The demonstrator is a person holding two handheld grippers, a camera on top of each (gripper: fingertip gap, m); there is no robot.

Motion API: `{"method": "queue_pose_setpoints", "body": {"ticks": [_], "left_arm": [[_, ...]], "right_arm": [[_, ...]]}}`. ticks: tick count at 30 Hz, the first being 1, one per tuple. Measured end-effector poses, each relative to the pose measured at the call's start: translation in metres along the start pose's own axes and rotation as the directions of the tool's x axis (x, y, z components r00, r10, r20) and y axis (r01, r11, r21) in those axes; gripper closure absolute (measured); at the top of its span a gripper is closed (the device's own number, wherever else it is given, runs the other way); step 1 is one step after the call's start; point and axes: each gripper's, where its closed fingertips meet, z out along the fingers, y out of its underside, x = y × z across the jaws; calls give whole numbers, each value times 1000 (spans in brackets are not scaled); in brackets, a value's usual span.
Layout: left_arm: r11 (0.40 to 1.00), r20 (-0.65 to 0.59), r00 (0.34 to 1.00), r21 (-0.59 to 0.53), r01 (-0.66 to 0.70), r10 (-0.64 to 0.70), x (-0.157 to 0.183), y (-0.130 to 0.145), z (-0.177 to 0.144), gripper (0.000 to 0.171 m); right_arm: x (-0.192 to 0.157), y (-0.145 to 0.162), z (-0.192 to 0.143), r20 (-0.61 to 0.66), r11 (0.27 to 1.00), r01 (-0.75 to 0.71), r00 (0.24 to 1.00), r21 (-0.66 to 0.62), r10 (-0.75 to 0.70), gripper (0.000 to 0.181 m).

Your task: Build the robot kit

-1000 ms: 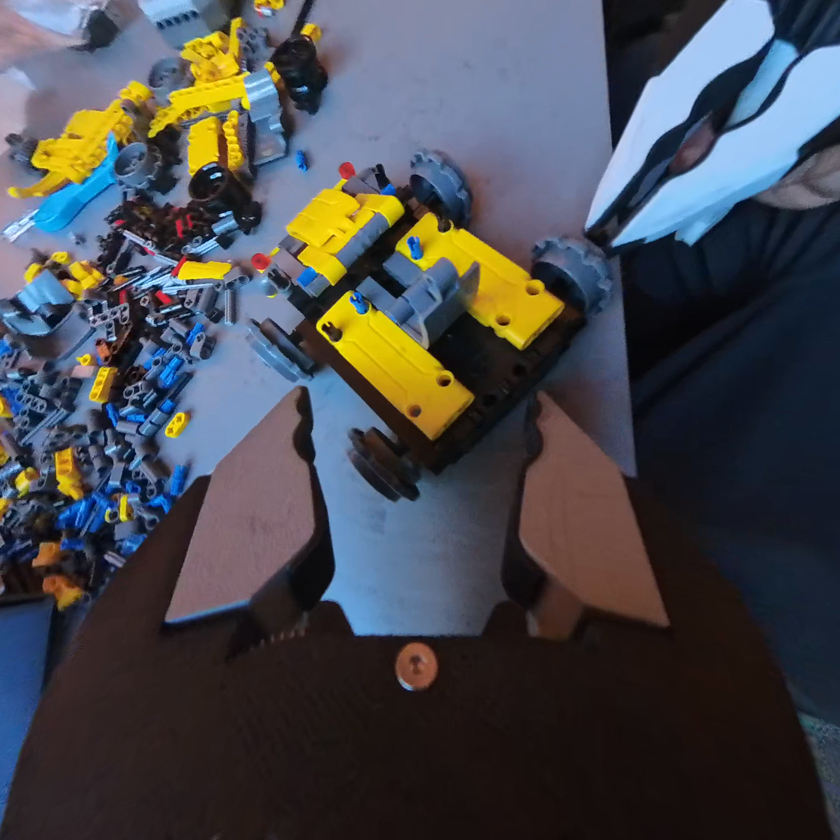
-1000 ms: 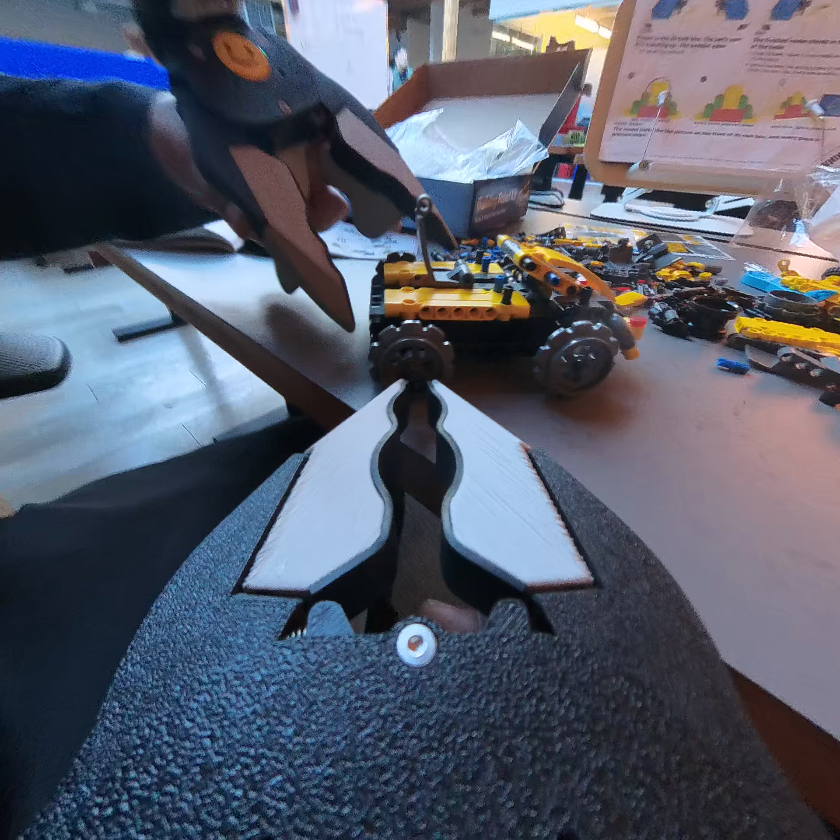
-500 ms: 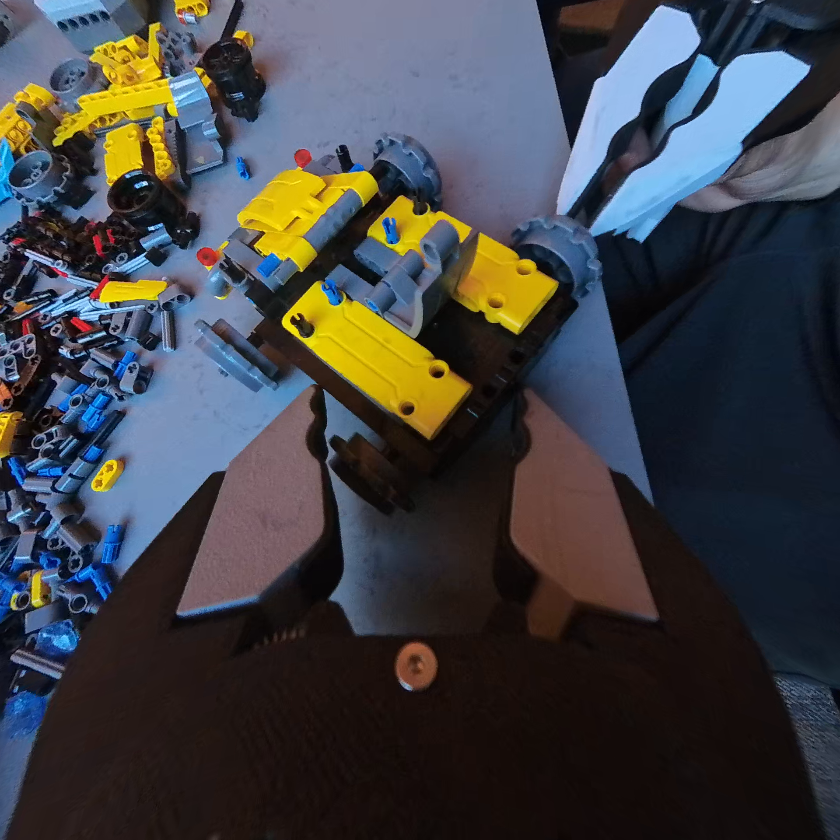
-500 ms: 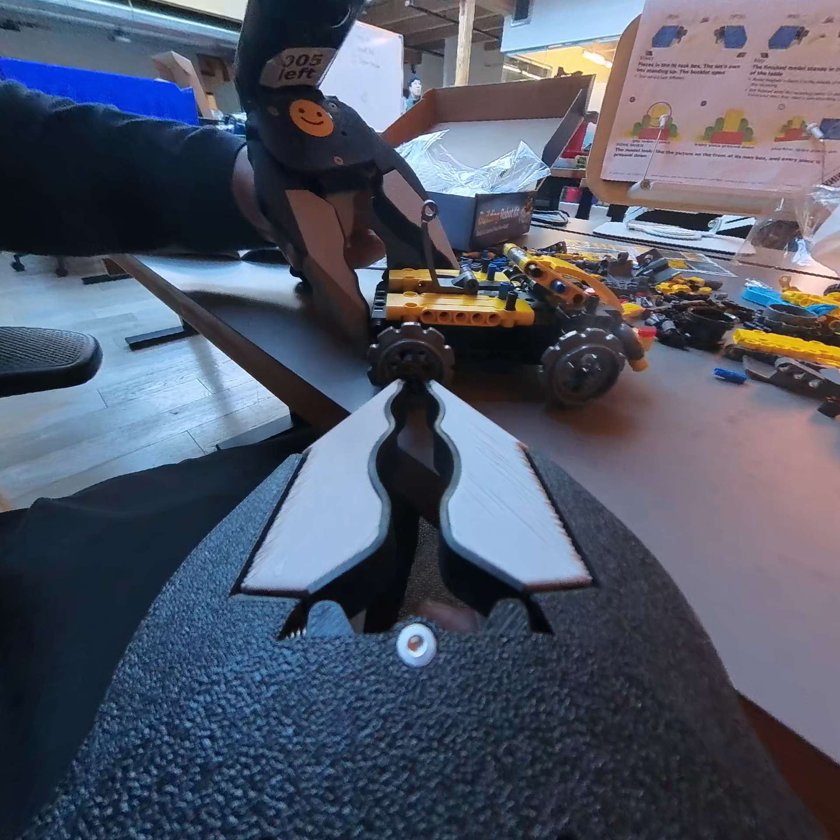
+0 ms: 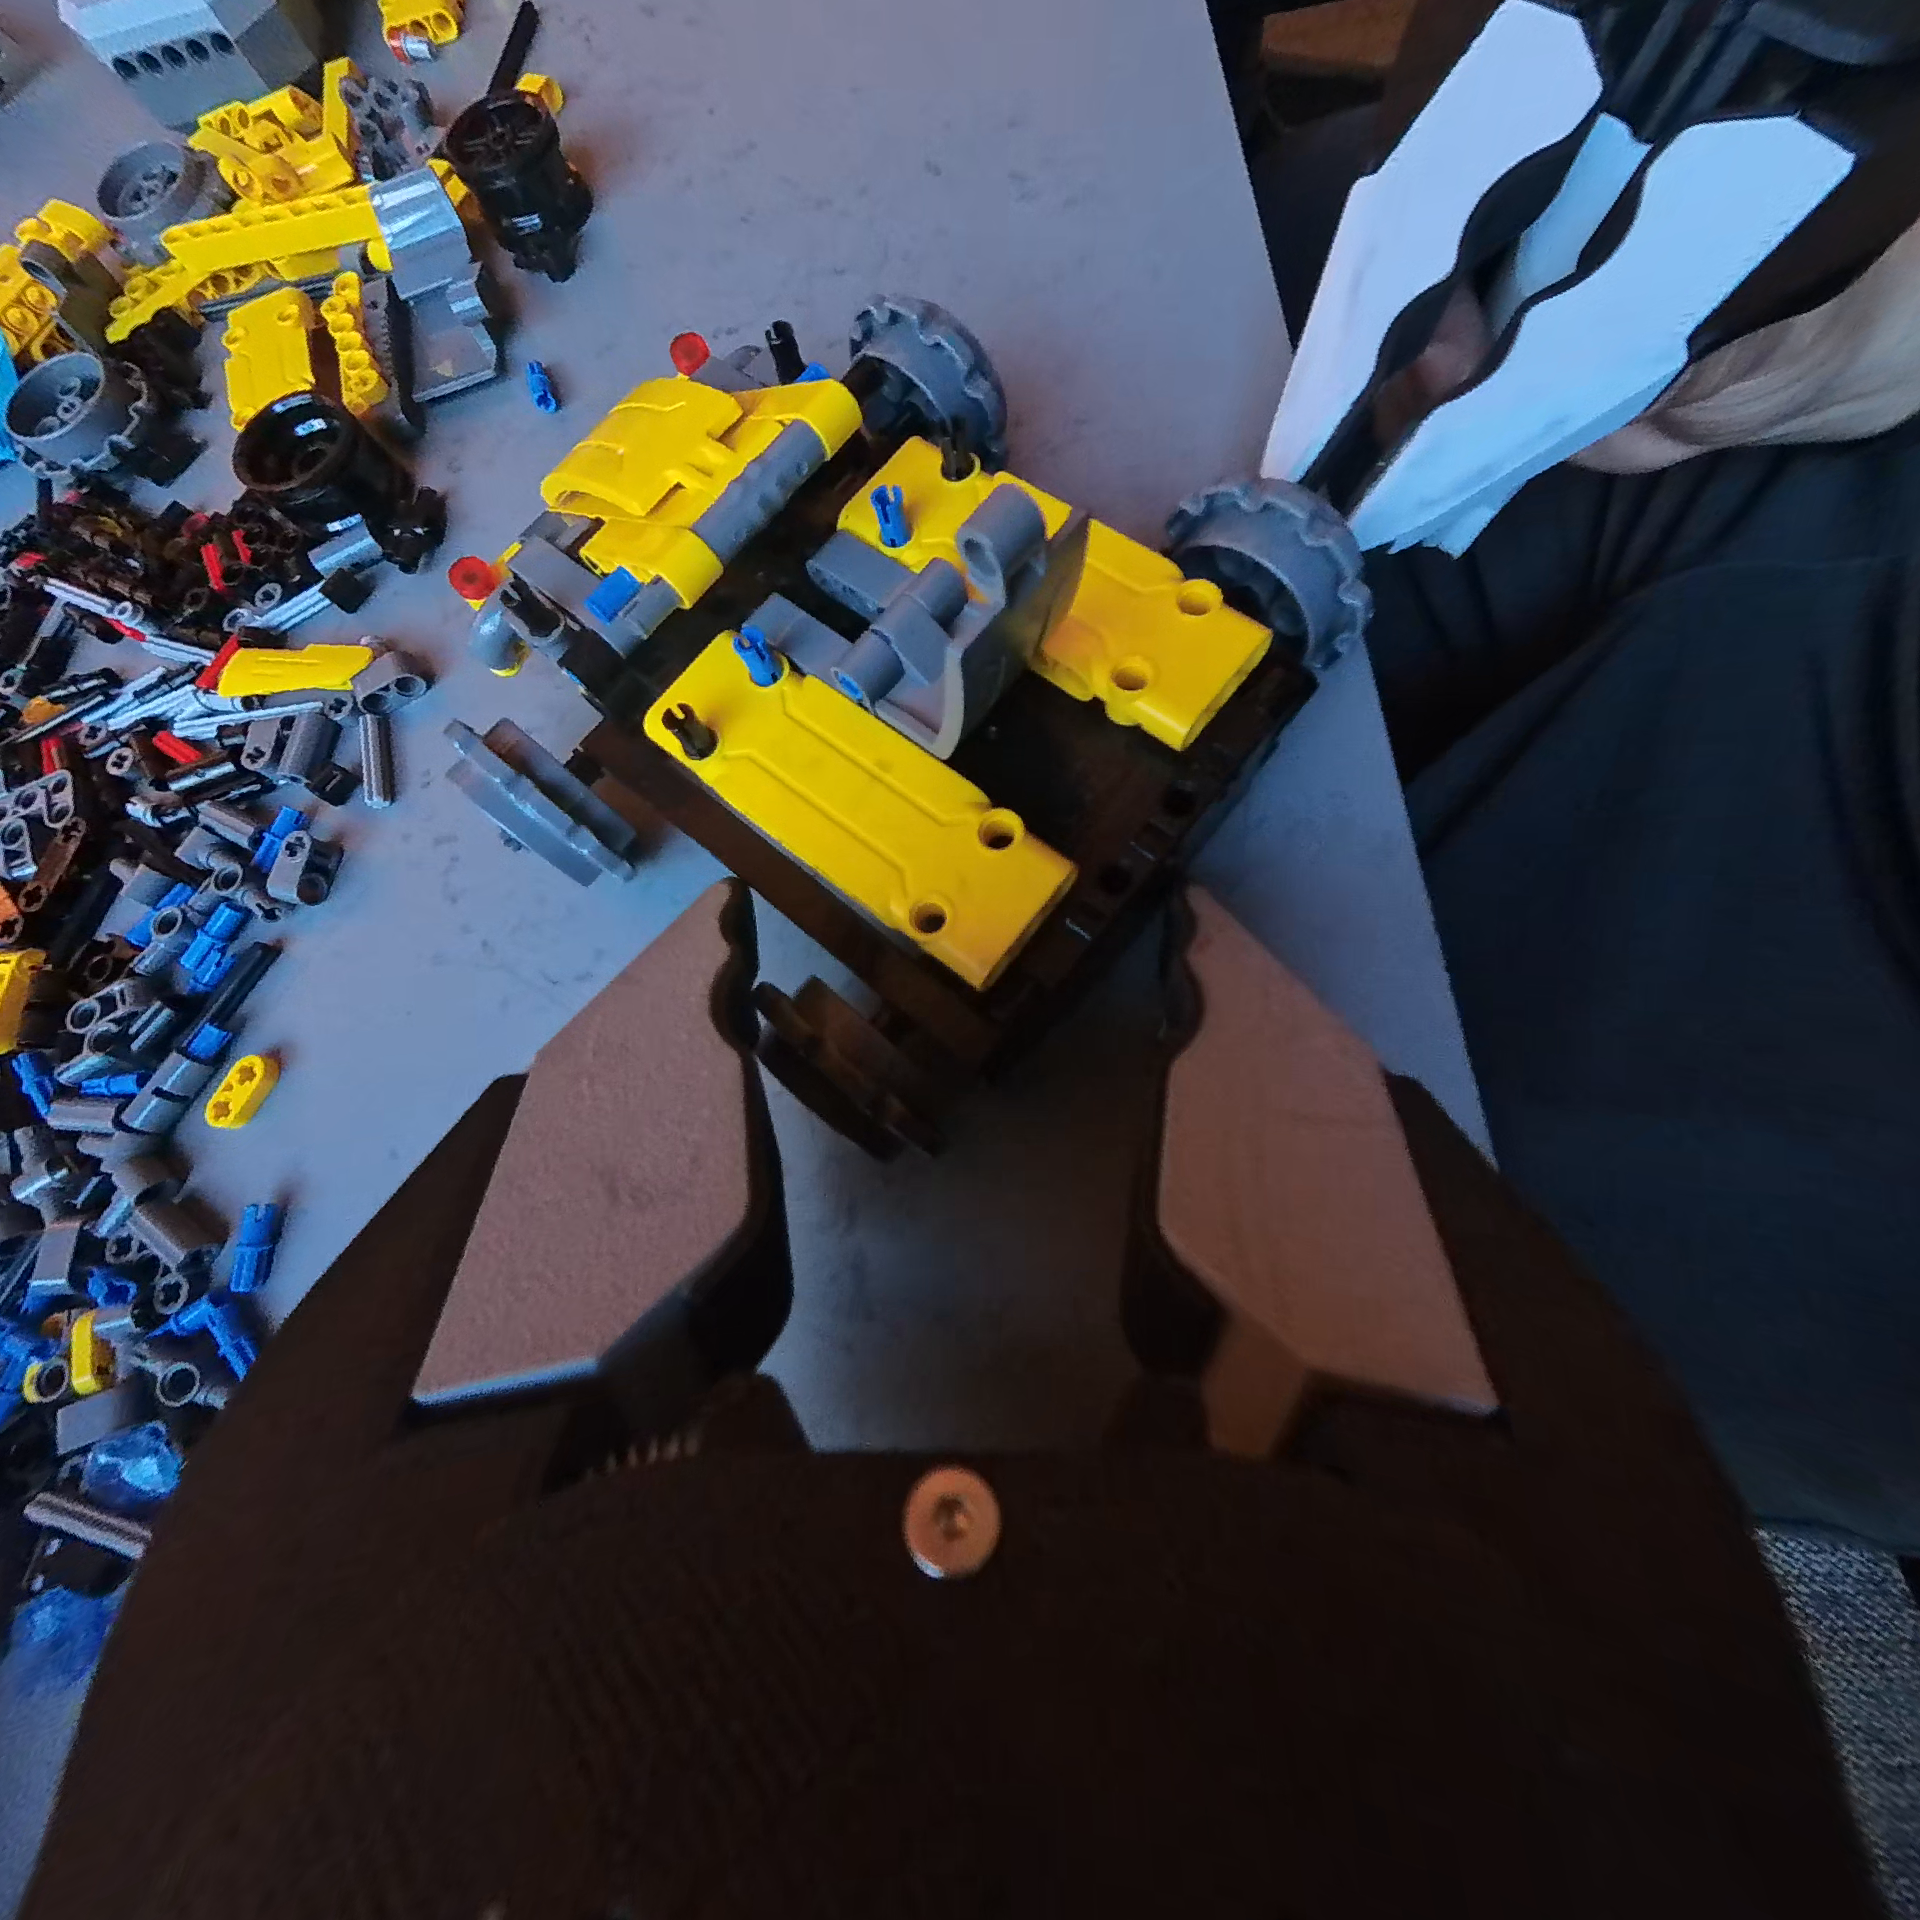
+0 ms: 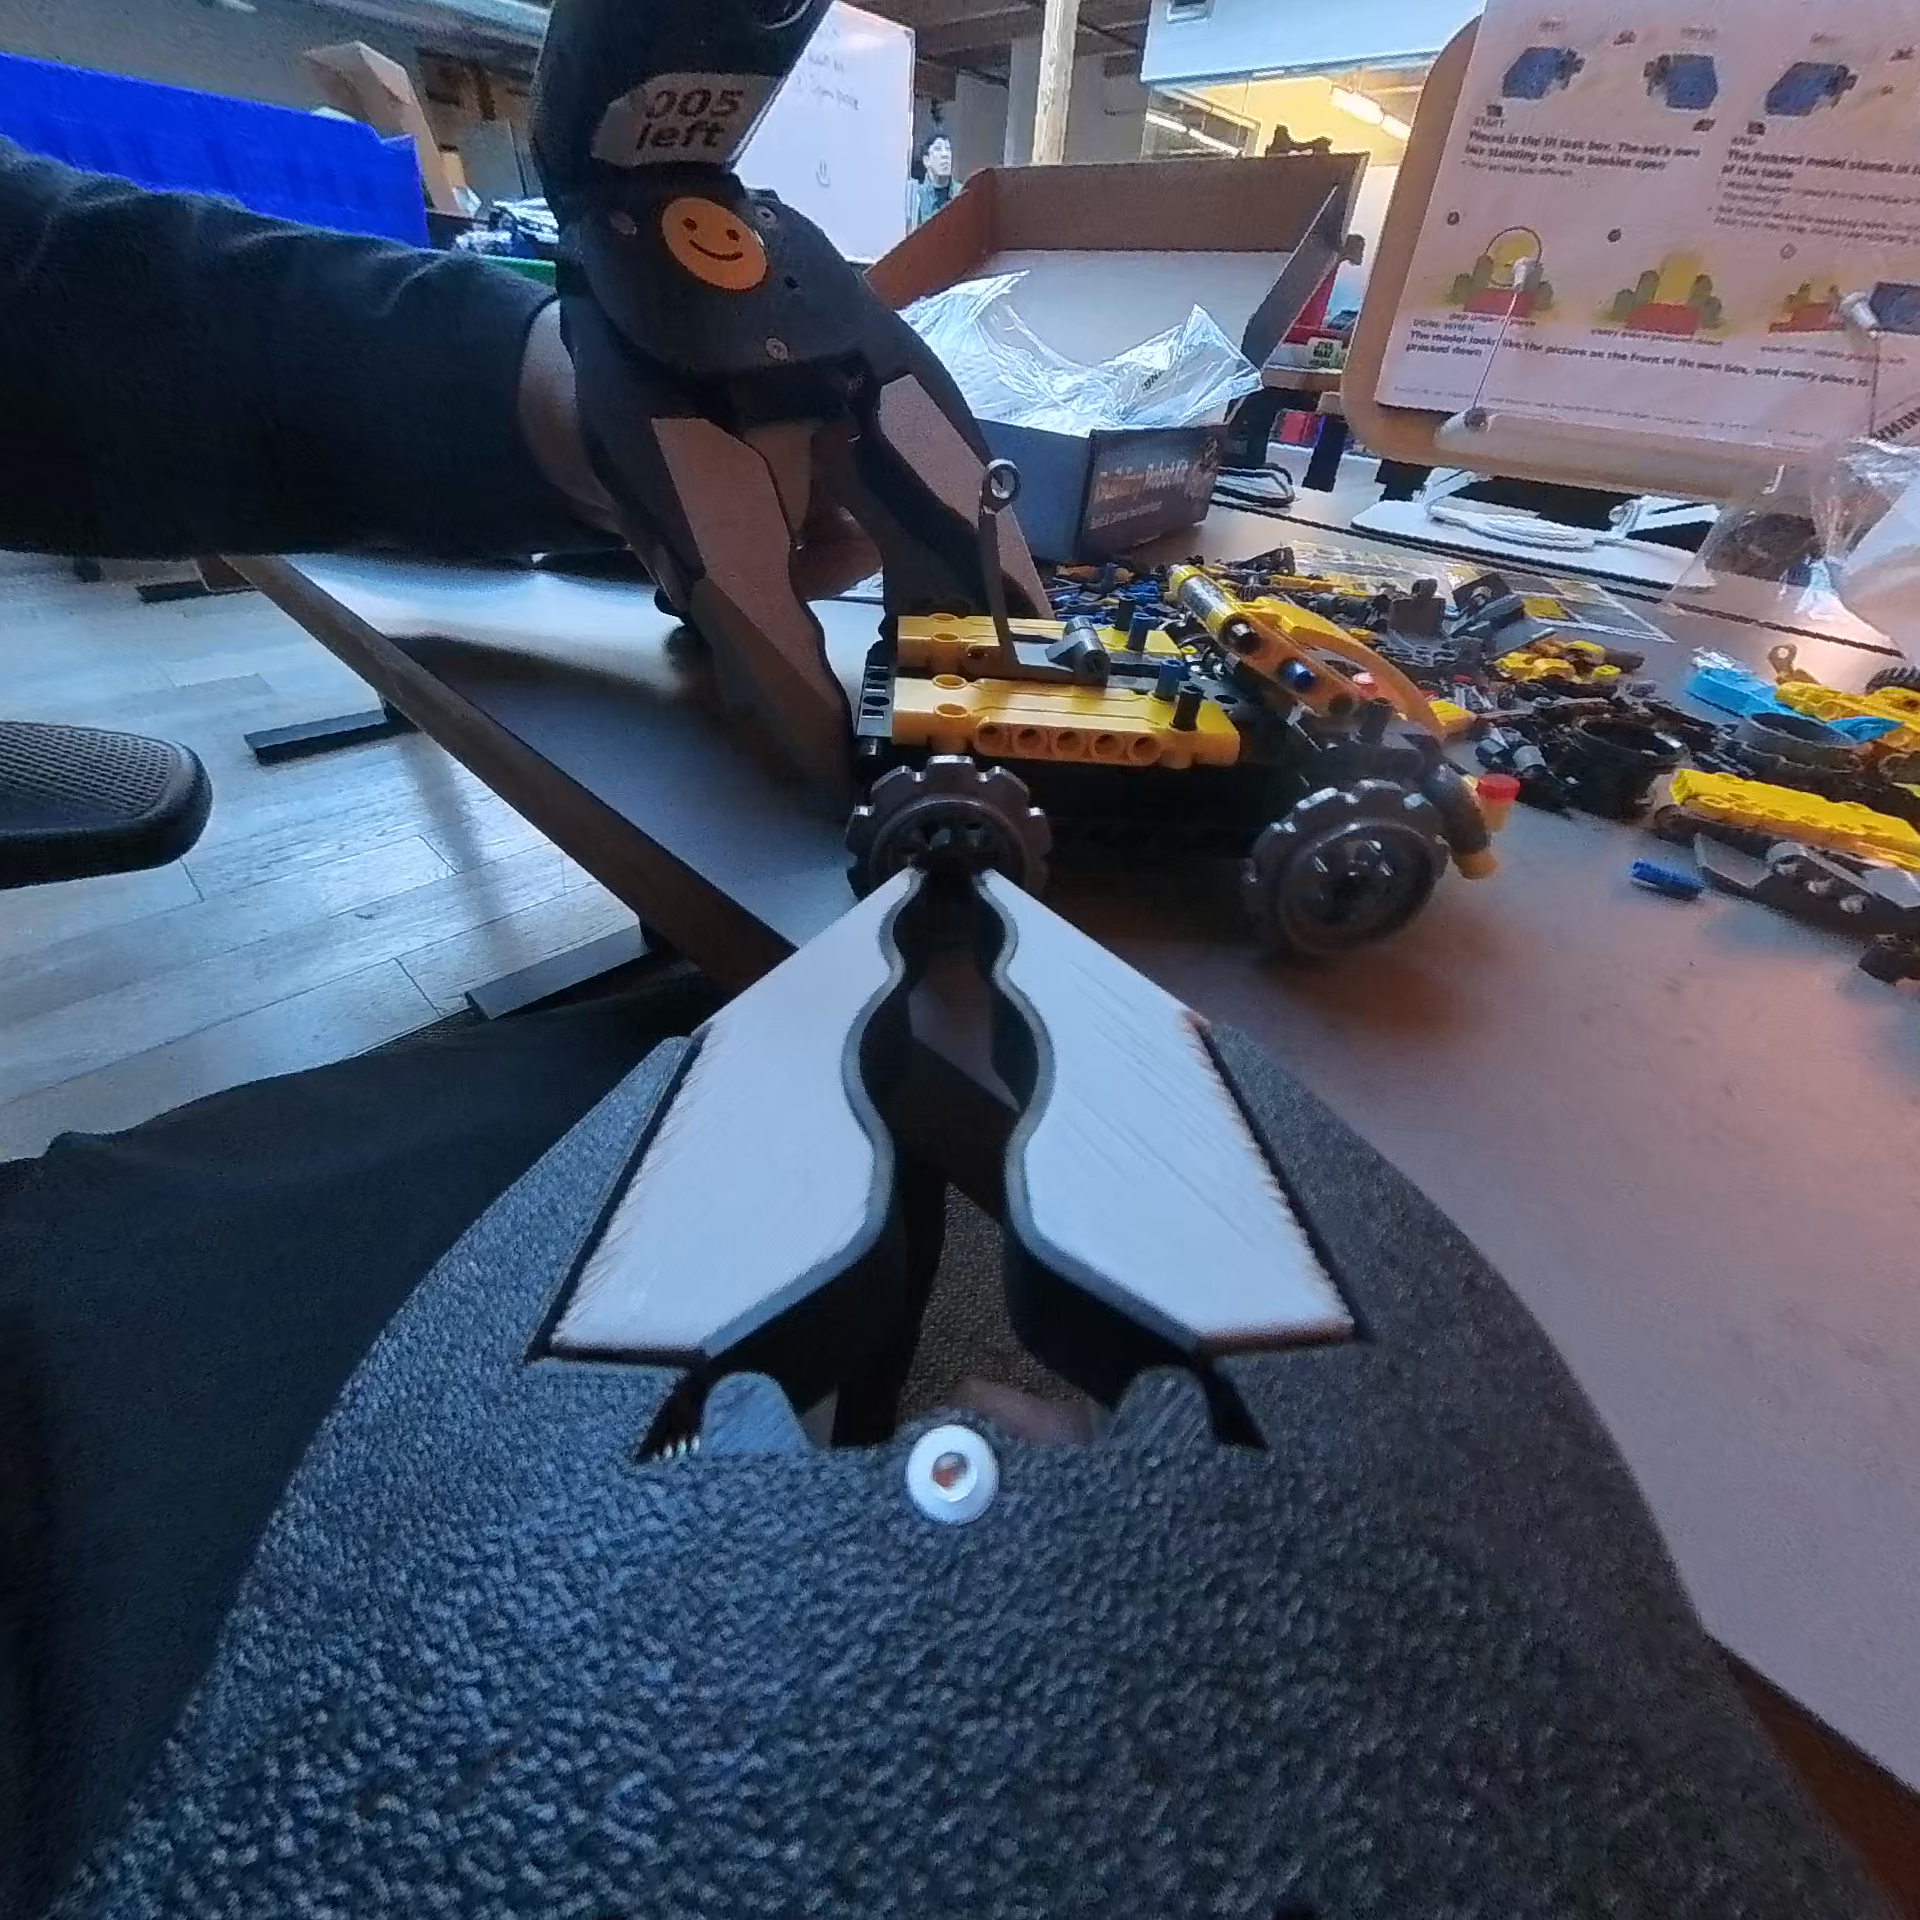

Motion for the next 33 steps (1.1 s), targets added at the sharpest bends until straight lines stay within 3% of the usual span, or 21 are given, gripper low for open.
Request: {"method": "queue_pose_setpoints", "body": {"ticks": [33], "left_arm": [[1000,0,1000,-2,6,-6,1,0,0,97]], "right_arm": [[-2,1,2,45,997,11,999,-76,-8,174]]}}
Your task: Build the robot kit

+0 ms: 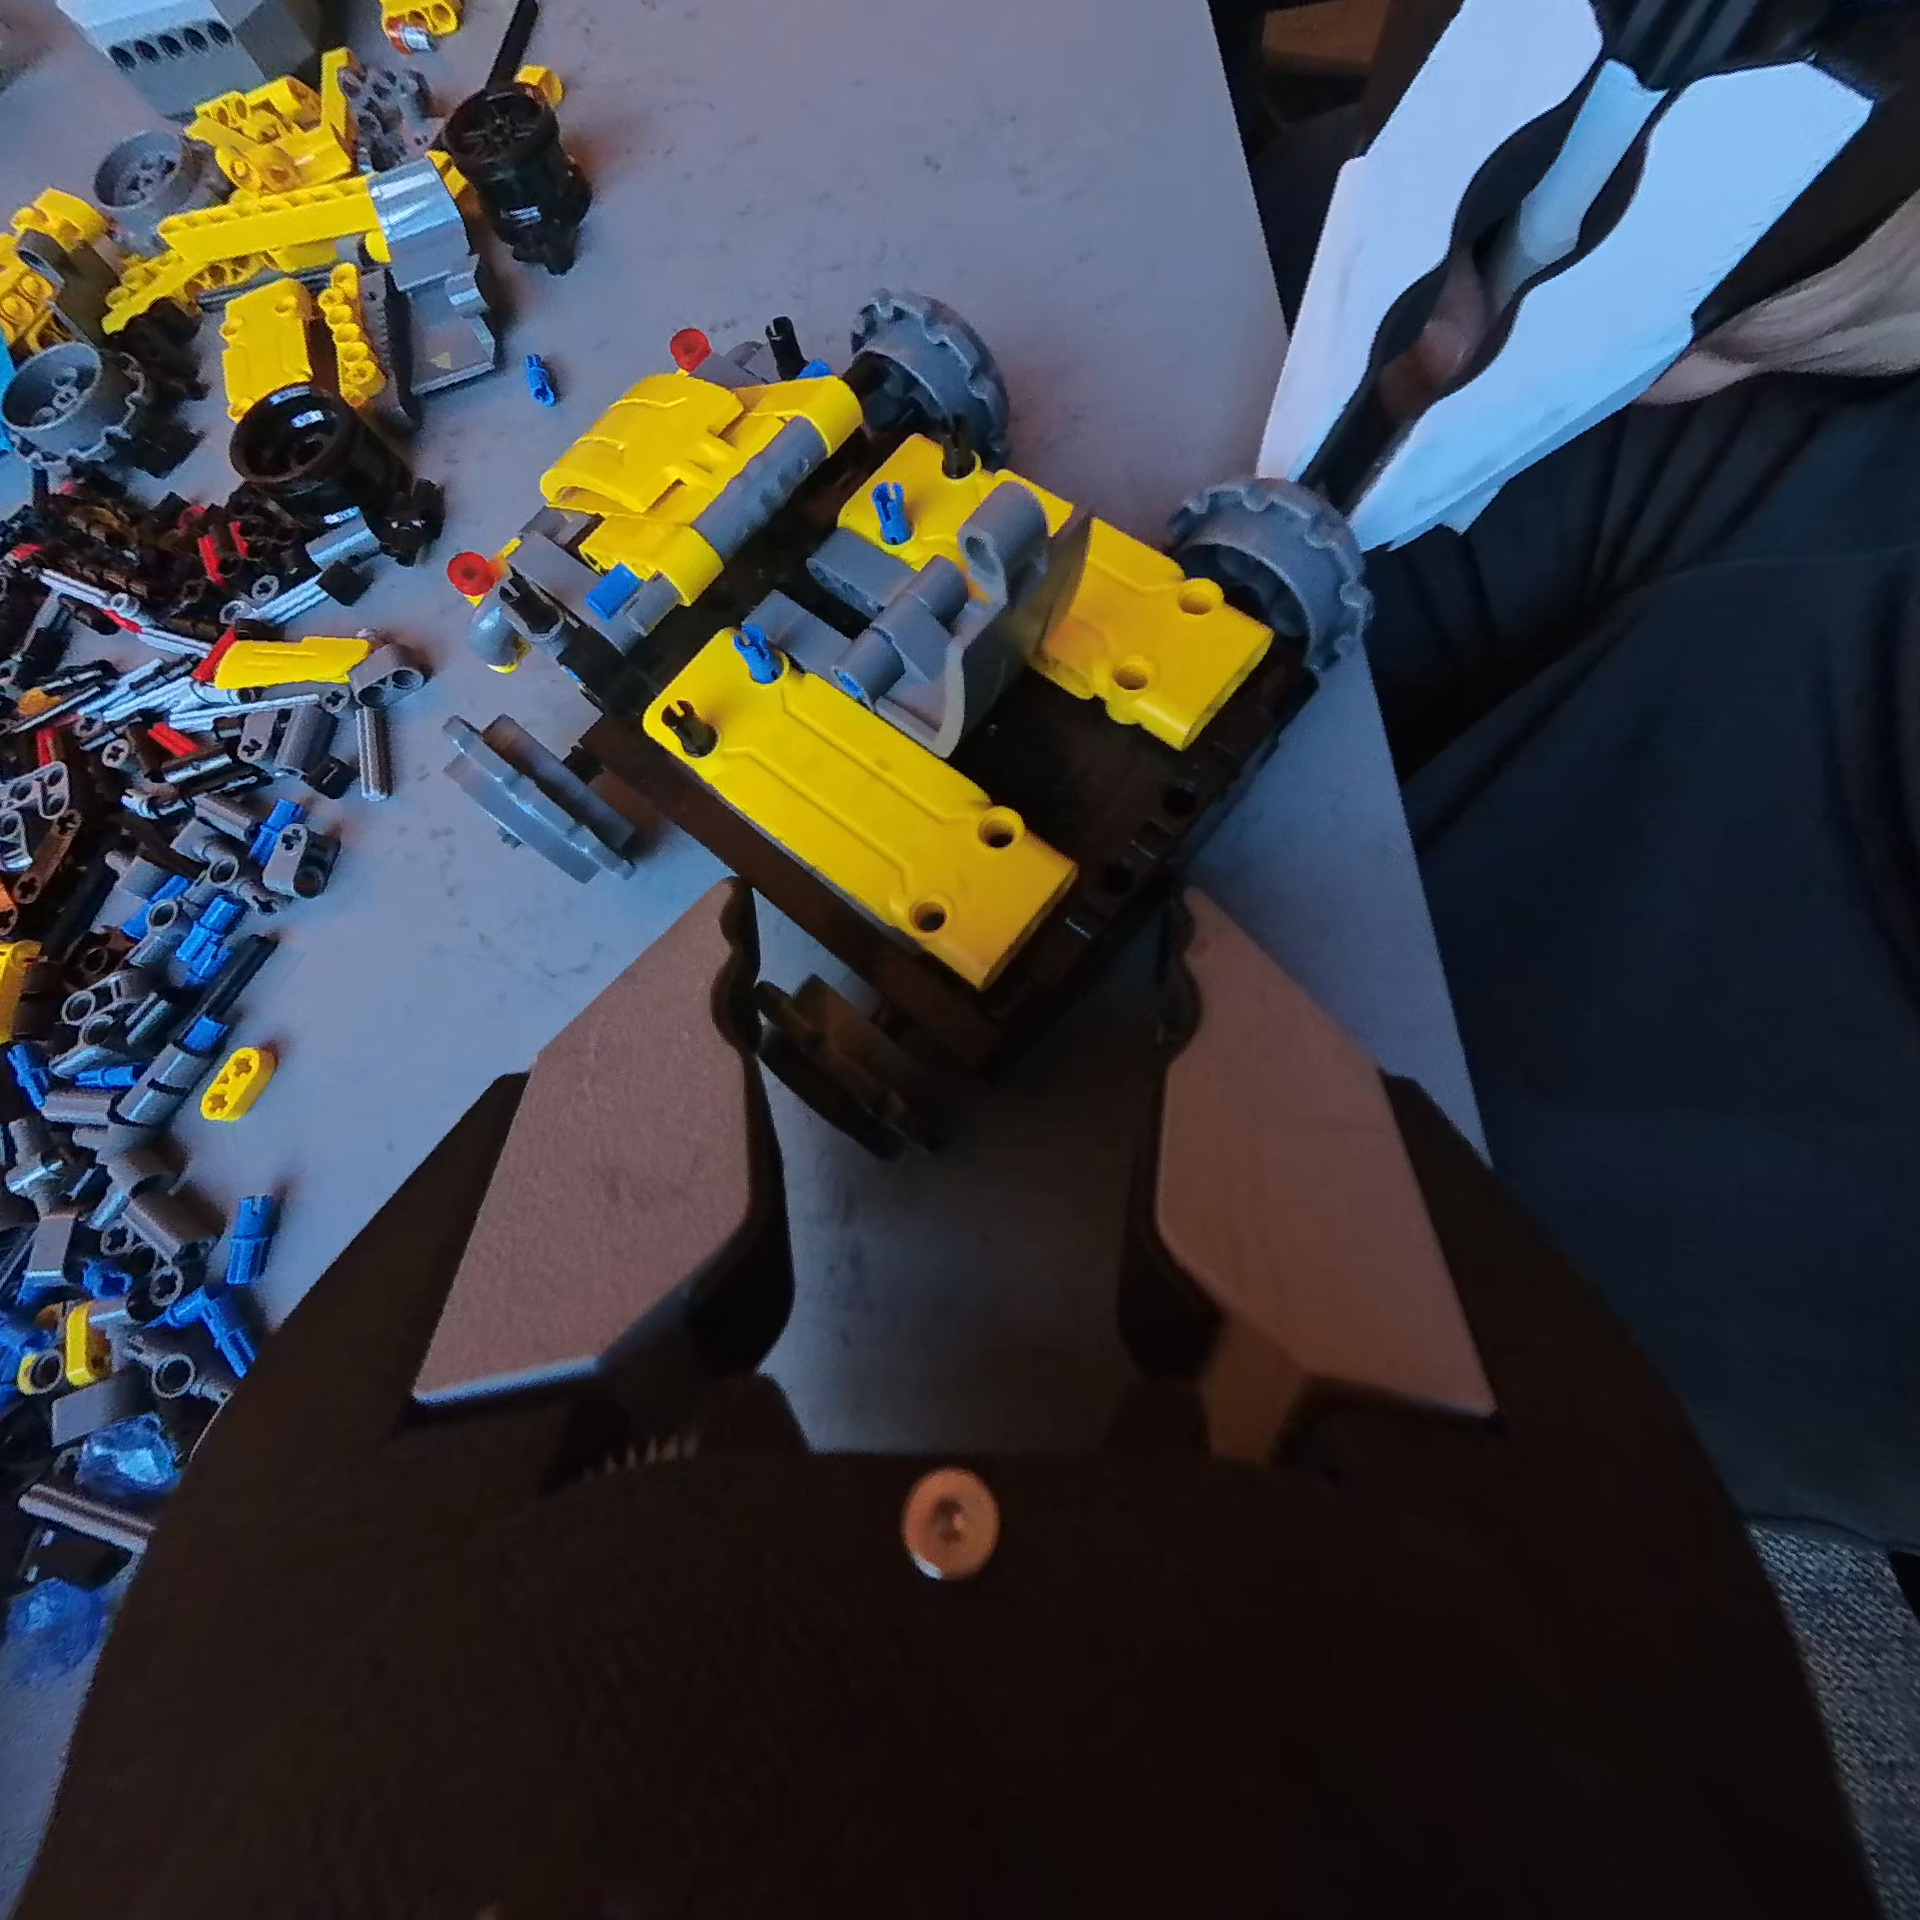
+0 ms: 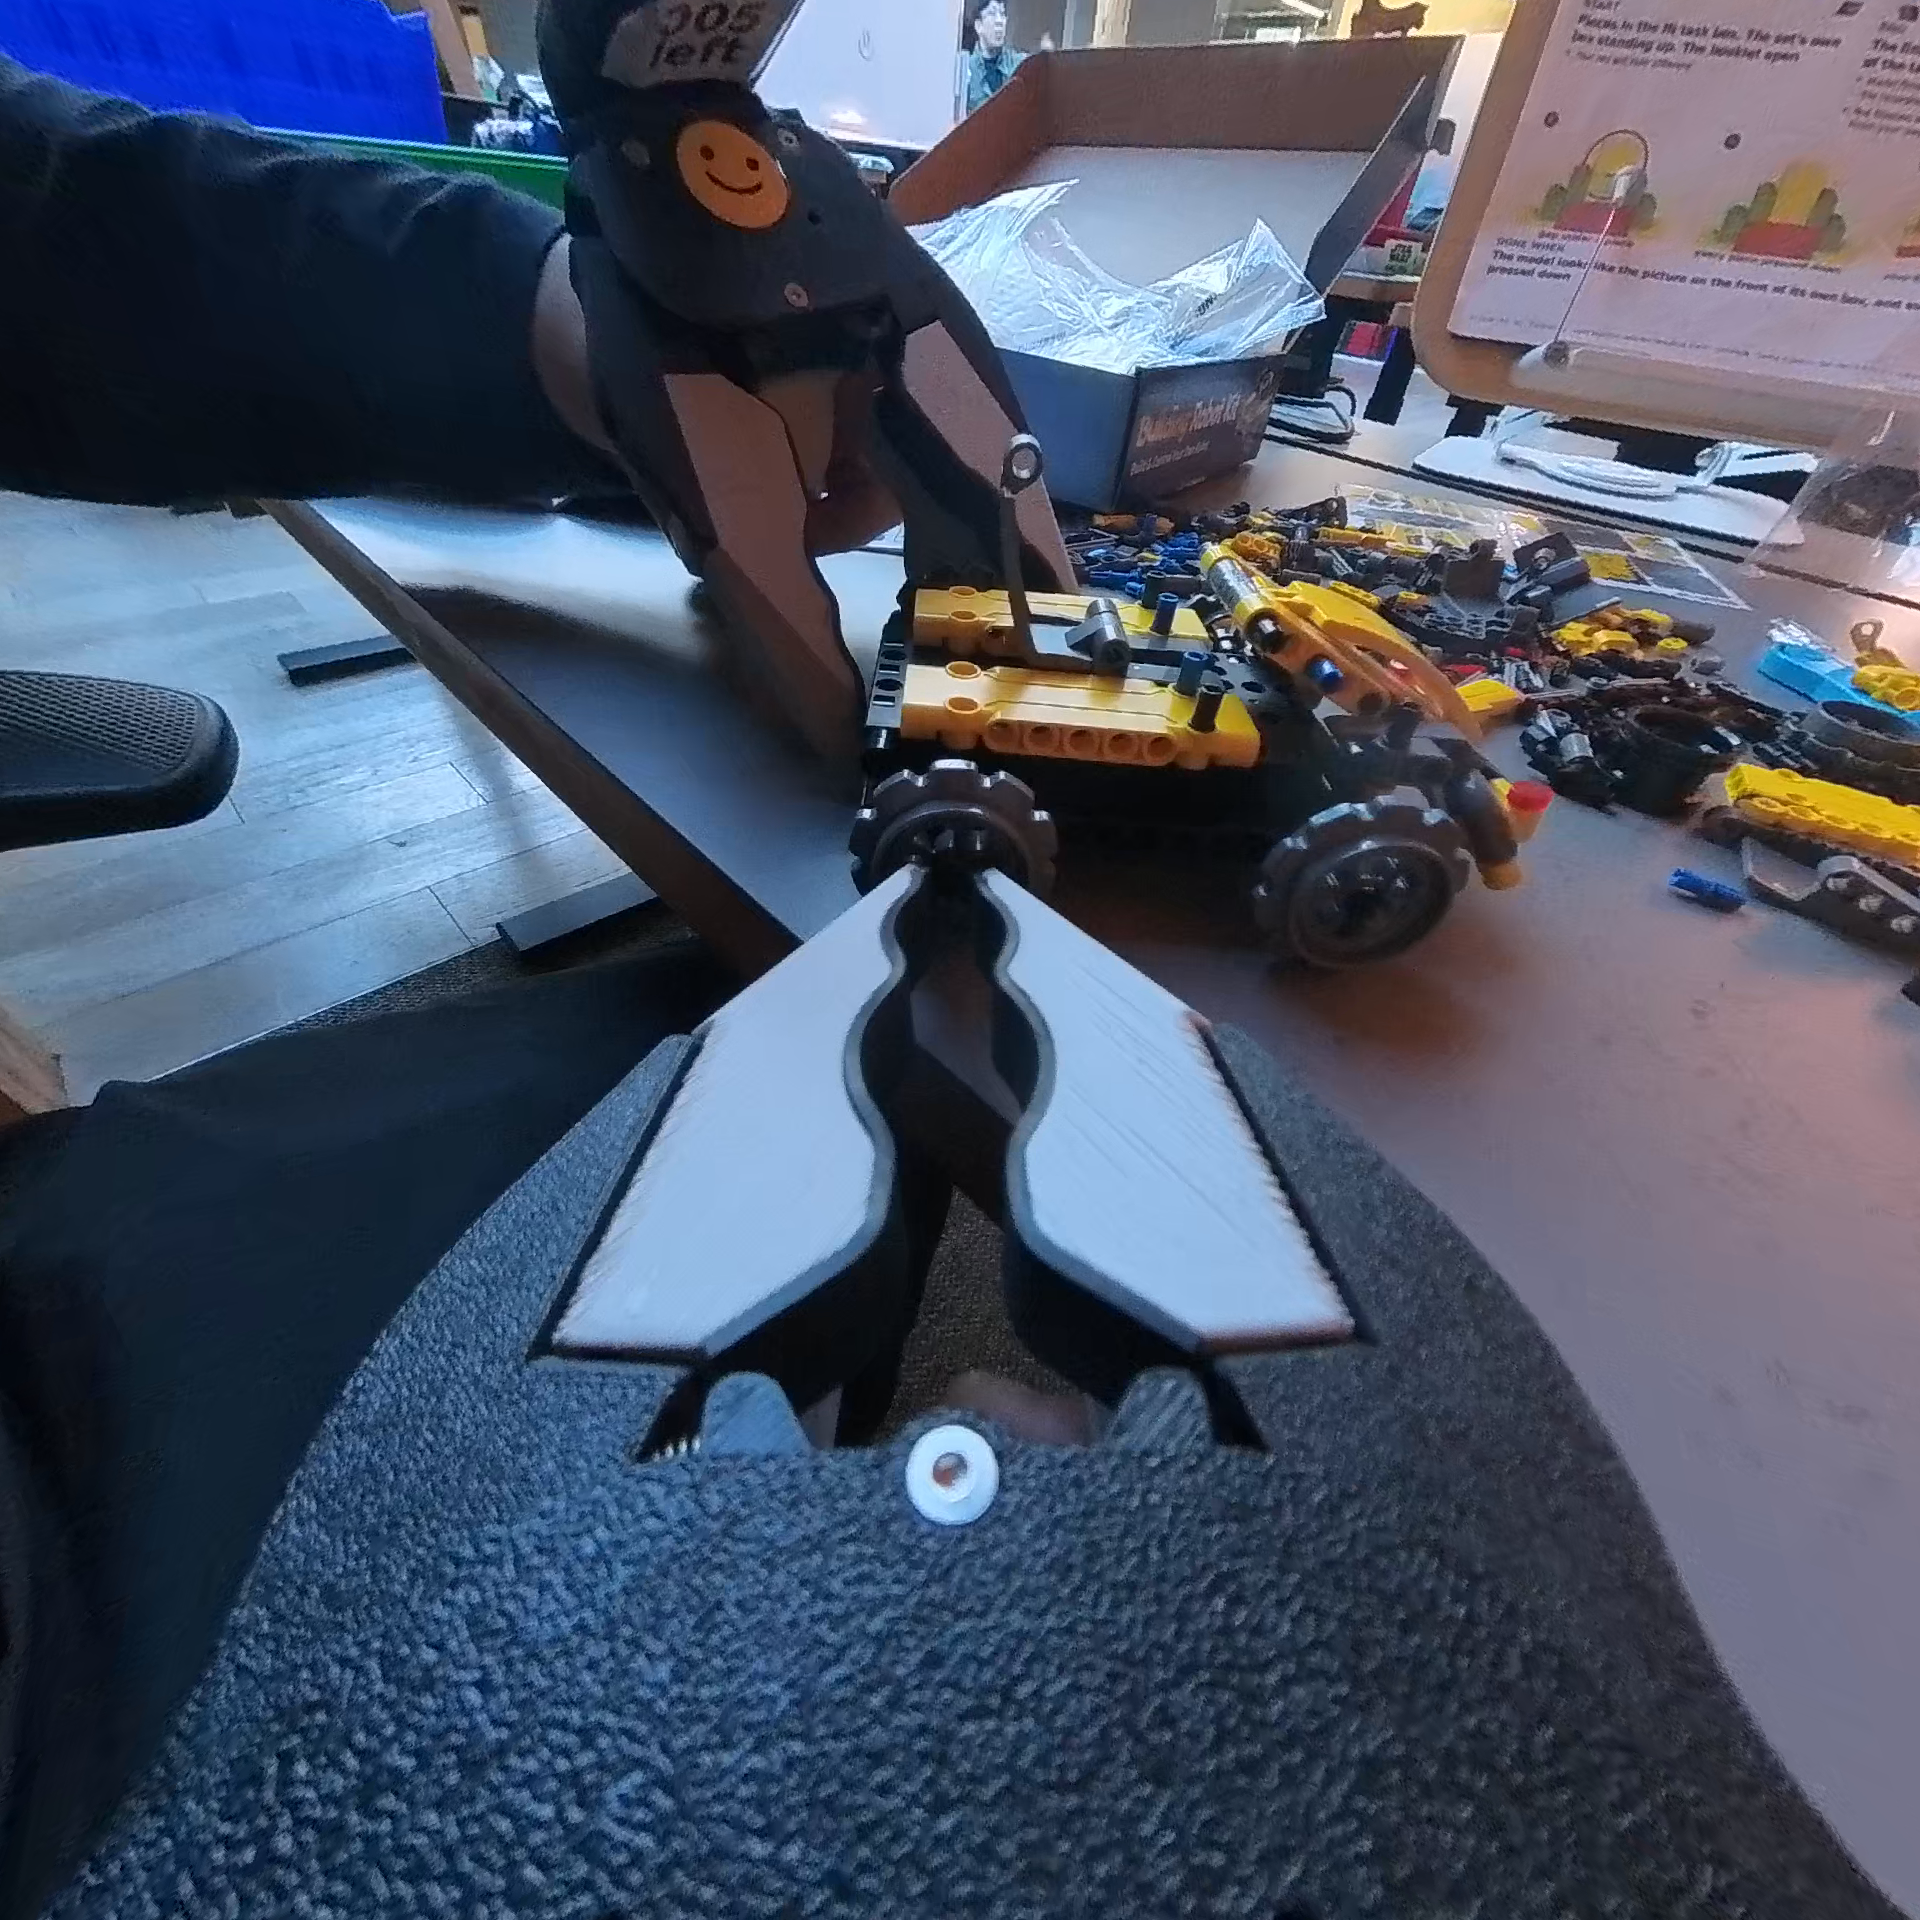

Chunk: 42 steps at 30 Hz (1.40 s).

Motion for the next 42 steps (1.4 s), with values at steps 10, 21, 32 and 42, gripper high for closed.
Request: {"method": "queue_pose_setpoints", "body": {"ticks": [10,21,32,42], "left_arm": [[1000,0,1000,4,-3,3,0,0,0,97],[1000,0,1000,5,-1,1,0,-1,1,97],[1000,0,1000,6,-3,3,0,0,1,97],[1000,2,1000,8,-4,4,0,0,1,97]], "right_arm": [[0,2,-1,14,999,1,1000,-37,0,174],[1,7,0,-2,997,-16,1000,-70,16,174],[1,5,-4,3,997,14,1000,-76,-14,174],[1,3,-5,16,991,14,1000,-134,-12,174]]}}
